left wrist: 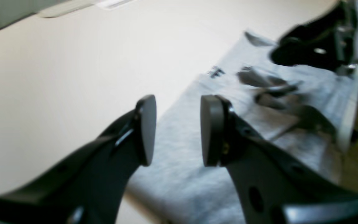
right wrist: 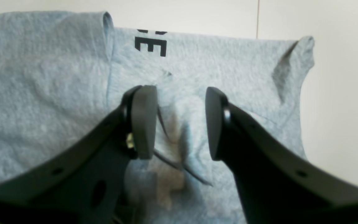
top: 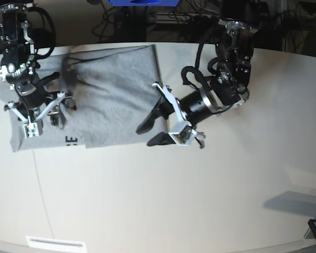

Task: Fold the T-shirt properly
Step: 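Move the left gripper over the shirt and press its middle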

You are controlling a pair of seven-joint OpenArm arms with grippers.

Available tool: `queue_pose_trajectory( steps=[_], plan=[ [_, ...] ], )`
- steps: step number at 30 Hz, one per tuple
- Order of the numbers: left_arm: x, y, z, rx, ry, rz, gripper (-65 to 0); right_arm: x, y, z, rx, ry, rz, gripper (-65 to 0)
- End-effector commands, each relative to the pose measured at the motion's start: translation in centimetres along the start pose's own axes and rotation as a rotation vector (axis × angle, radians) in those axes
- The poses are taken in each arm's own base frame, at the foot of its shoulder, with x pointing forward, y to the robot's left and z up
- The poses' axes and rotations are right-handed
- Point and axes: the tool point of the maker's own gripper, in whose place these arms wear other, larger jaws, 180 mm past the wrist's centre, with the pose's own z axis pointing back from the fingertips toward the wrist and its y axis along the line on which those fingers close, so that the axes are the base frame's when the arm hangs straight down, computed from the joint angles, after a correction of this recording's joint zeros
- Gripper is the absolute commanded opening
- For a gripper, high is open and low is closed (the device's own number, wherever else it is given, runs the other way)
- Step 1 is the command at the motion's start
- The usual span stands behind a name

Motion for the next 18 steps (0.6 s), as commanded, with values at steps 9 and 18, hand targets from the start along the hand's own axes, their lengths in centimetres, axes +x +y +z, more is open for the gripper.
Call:
queue_pose_trajectory(
  steps=[9,18],
  plan=[
    [-8.3,-1.9,-2.0,-0.07,0.215,0.062,-41.1,0.3,-0.5,0.4,-0.013,-0.023,0.012,-40.0],
    [-12.4,-0.4,-0.9,-0.012,0.381,-0.039,-41.3,0.2,-0.4,0.4,-0.01,-0.02,0.01,-50.6]
  ],
)
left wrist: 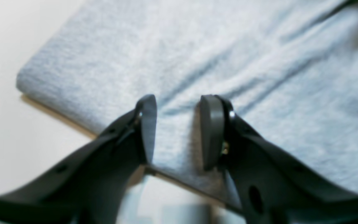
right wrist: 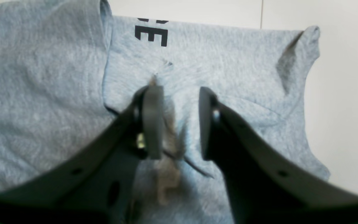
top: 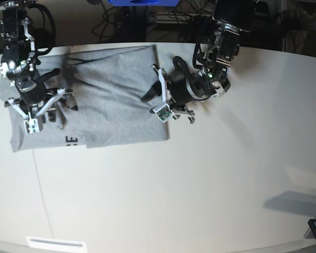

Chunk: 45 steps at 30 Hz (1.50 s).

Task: Fold the T-shirt properly
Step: 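Move the left gripper over the shirt and press its middle, then lift both grippers away from the shirt to its sides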

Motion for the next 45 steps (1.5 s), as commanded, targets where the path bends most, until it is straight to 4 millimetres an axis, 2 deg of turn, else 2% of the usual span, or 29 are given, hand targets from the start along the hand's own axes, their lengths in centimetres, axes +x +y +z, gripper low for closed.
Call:
queue_pose_trajectory(
  steps=[1,5,9,12,18,22,25,27,28,31,34,37,39,42,45],
  plan=[
    [-0.2,0.8,0.4,0.015,0.008,-0.026,-41.3,1.2,-0.5,0.3,-0.011,-0.042,0.008,-51.9],
    [-2.3,2.2,1.2,0.036,0.071,-0.049,-41.5,0.4,-1.2,0.6,-0.031,-0.028,-0.015,-52.5],
    [-3.3,3.6,2.3,0.057,0.105,-0.075,-41.7,0.1,-4.0,1.3,-0.119,-0.044,-0.125,-52.4],
    [-3.6,4.3,2.8,0.069,0.119,-0.087,-41.7,-0.2,-4.4,1.7,-0.103,-0.042,-0.093,-52.4],
    [-3.9,8.7,5.4,0.197,0.112,-0.042,-41.7,-1.4,-5.4,2.6,-0.1,-0.034,-0.093,-52.4],
    [-3.6,10.9,6.8,0.254,0.107,-0.043,-41.7,-2.3,-5.8,3.1,-0.092,-0.021,-0.089,-52.1],
    [-3.2,11.0,7.1,0.256,0.102,-0.061,-41.7,-3.6,-5.3,3.3,-0.054,0.044,-0.049,-42.9],
    [-2.7,10.5,7.4,0.259,0.086,-0.071,-41.7,-4.1,-4.2,3.3,0.002,0.072,0.001,-36.7],
    [-2.2,10.3,7.6,0.261,0.075,-0.08,-41.7,-4.3,-3.6,3.3,0.03,0.073,0.013,-35.7],
    [-0.5,9.9,8.0,0.269,0.04,-0.117,-41.7,-4.0,-3.8,4.2,0.08,0.036,-0.025,-35.3],
    [0.0,10.2,8.8,0.292,0.069,-0.147,-41.7,-3.5,-4.4,5.3,0.13,0.006,-0.074,-35.3],
    [0.5,11.9,10.8,0.367,0.072,-0.149,-41.7,-2.3,-5.6,6.2,0.175,-0.034,-0.066,-35.1],
    [1.0,13.2,12.4,0.425,0.06,-0.146,-41.7,-1.7,-6.5,6.4,0.198,-0.061,-0.122,-35.4],
    [-0.7,14.6,14.9,0.493,0.095,-0.121,-41.7,-2.8,-9.0,6.2,0.183,-0.073,-0.268,-35.8],
    [-3.7,15.4,16.9,0.552,0.186,-0.111,-41.7,-4.5,-9.2,5.5,0.204,-0.012,-0.317,-35.1]
  ],
)
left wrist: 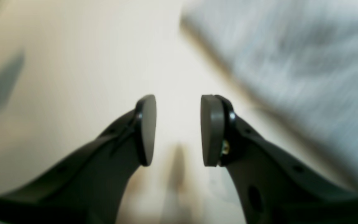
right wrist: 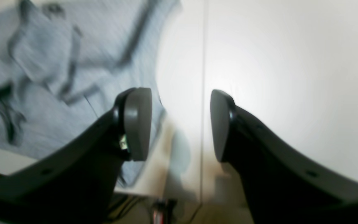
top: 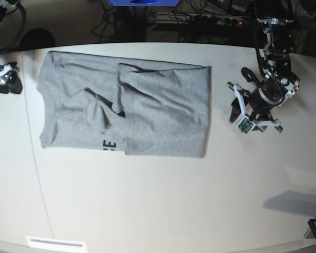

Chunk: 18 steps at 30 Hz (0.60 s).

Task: Fold the T-shirt properly
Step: 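Lift both grippers away from the shirt to its sides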

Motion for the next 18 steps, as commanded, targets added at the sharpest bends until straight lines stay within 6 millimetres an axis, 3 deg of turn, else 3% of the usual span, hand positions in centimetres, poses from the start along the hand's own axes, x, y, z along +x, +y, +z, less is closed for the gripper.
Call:
queue_pose_trajectory(
  steps=[1,3,8,12,18],
  plan=[
    [-0.1,1.2,0.6,0.042,-0.002,-0.015,-41.7,2.1,0.5,0.2,0.028,-0.072,0.027,-34.8],
    [-2.1,1.6,1.1,0.072,0.062,-0.029,-41.7,2.0,0.5,0.2,0.028,-0.068,0.026,-30.9],
    [-4.8,1.8,2.1,0.092,0.137,-0.03,-41.7,2.8,0.6,-0.2,0.041,-0.089,0.015,-6.2],
    [-5.8,2.4,2.4,0.109,0.157,-0.006,-41.7,2.4,0.2,-1.2,0.059,-0.084,-0.037,-5.1],
    [-6.6,2.1,2.1,0.097,0.175,0.009,-41.8,0.0,-0.9,-4.1,0.114,-0.015,-0.19,-4.8]
  ],
)
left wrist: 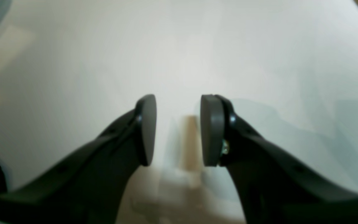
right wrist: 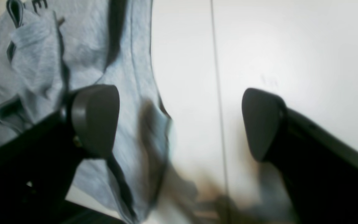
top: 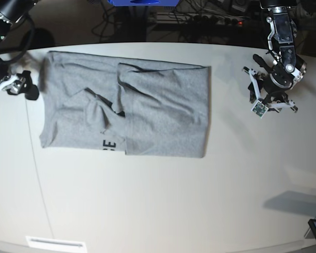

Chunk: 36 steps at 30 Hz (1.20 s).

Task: Fold the T-shirt properly
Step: 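Lift both grippers away from the shirt to its sides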

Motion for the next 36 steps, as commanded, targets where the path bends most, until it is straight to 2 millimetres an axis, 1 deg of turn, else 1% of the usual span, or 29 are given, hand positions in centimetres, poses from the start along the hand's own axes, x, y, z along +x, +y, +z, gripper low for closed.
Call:
queue_pose_trajectory(
  steps=[1,3,7,12,15,20,23,25,26,27,29,32,36],
  plan=[
    [0.4,0.8,0.2,0.021,-0.016,-0.002,-41.8,1.5,-0.3,0.5,-0.008,-0.028,0.026,-4.8],
    [0.0,0.7,-0.1,0.015,-0.006,0.006,-41.8,1.8,0.0,0.2,0.002,-0.018,0.043,-4.8],
    [-0.9,0.5,-0.6,0.001,0.016,0.021,-41.8,1.6,1.3,-1.0,0.038,0.01,0.067,-4.8],
    [-1.2,0.3,-0.7,-0.006,0.024,0.023,-41.8,-0.4,2.0,-2.5,0.078,0.077,0.045,-5.4],
    [-1.2,0.3,-0.6,-0.004,0.025,0.023,-41.8,-1.5,2.9,-3.3,0.104,0.097,0.032,-5.5],
    [-0.9,0.2,-0.8,-0.009,0.018,0.022,-41.8,-2.1,3.1,-3.3,0.108,0.11,0.031,-5.5],
    [-0.9,0.2,-0.8,-0.009,0.018,0.022,-41.8,-2.9,3.5,-3.4,0.115,0.146,0.028,-5.7],
    [-0.9,0.2,-0.8,-0.008,0.017,0.022,-41.8,-3.2,3.6,-3.1,0.11,0.153,0.043,-5.7],
    [-0.9,0.2,-0.8,-0.008,0.017,0.022,-41.8,-3.0,3.8,-2.9,0.106,0.15,0.059,-5.7],
    [-0.9,0.2,-0.8,-0.008,0.017,0.022,-41.8,-2.8,4.0,-2.6,0.102,0.144,0.077,-5.7],
    [-0.9,0.2,-0.8,-0.007,0.018,0.021,-41.8,-2.4,5.4,-2.7,0.117,0.141,0.128,-5.7],
    [-0.9,0.2,-0.8,-0.008,0.017,0.022,-41.8,-2.8,6.1,-2.6,0.127,0.157,0.158,-5.7],
    [-0.9,0.2,-0.8,-0.008,0.017,0.022,-41.8,-3.4,6.7,-3.1,0.148,0.175,0.165,-5.7]
  ],
)
